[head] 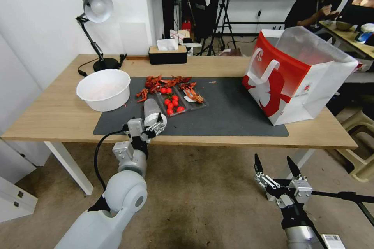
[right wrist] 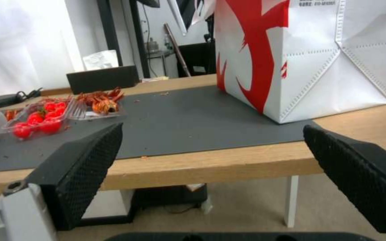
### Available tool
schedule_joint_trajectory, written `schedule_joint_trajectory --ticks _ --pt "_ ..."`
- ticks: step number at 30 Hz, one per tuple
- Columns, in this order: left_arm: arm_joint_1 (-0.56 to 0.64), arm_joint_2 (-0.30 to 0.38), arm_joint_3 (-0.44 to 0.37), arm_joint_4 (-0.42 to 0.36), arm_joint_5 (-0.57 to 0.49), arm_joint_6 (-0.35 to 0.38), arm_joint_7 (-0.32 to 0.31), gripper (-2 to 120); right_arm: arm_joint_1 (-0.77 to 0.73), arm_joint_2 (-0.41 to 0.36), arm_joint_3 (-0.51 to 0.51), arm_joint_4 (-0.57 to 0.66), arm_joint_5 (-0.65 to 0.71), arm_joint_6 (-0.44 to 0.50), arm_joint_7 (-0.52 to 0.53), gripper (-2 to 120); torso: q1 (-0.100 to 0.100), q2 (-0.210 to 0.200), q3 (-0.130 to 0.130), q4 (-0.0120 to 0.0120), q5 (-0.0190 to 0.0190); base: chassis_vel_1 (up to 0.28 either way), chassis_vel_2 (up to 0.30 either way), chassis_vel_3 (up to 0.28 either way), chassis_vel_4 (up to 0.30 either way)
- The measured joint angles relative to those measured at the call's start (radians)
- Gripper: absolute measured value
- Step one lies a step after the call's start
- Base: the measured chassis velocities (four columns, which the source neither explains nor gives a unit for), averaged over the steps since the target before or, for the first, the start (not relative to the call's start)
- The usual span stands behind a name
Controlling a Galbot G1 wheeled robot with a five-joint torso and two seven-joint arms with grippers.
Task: Pick up the trash from the table and place it into the takeout bag.
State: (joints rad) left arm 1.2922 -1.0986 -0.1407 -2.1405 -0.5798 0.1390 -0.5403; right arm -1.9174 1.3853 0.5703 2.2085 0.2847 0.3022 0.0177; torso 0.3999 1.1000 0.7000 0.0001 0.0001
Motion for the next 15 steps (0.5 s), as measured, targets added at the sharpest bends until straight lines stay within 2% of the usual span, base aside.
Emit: schedule_joint_trajectory --ticks 2,5,15 --pt "-0.043 -0.022 0.012 0.036 0.005 0.008 -0.038 100 -0.001 0.004 0.004 -0.005 -0.001 0.003 0.000 100 0.000 0.000 0.000 -0.0001 -0.0002 0.000 0.000 0.000 0.000" --pt "-0.069 -0.033 0.017 0.053 0.005 0.019 -0.050 100 -0.002 0.009 0.005 -0.005 -0.003 0.004 0.000 100 0.000 0.000 0.000 -0.0001 -0.0001 0.000 0.000 0.000 0.000" --pt "-0.145 -0.058 0.077 0.092 -0.026 0.078 -0.056 100 -0.007 0.017 0.010 -0.001 -0.011 0.005 0.001 100 0.000 0.000 0.000 -0.0001 0.0000 0.000 0.000 0.000 0.000"
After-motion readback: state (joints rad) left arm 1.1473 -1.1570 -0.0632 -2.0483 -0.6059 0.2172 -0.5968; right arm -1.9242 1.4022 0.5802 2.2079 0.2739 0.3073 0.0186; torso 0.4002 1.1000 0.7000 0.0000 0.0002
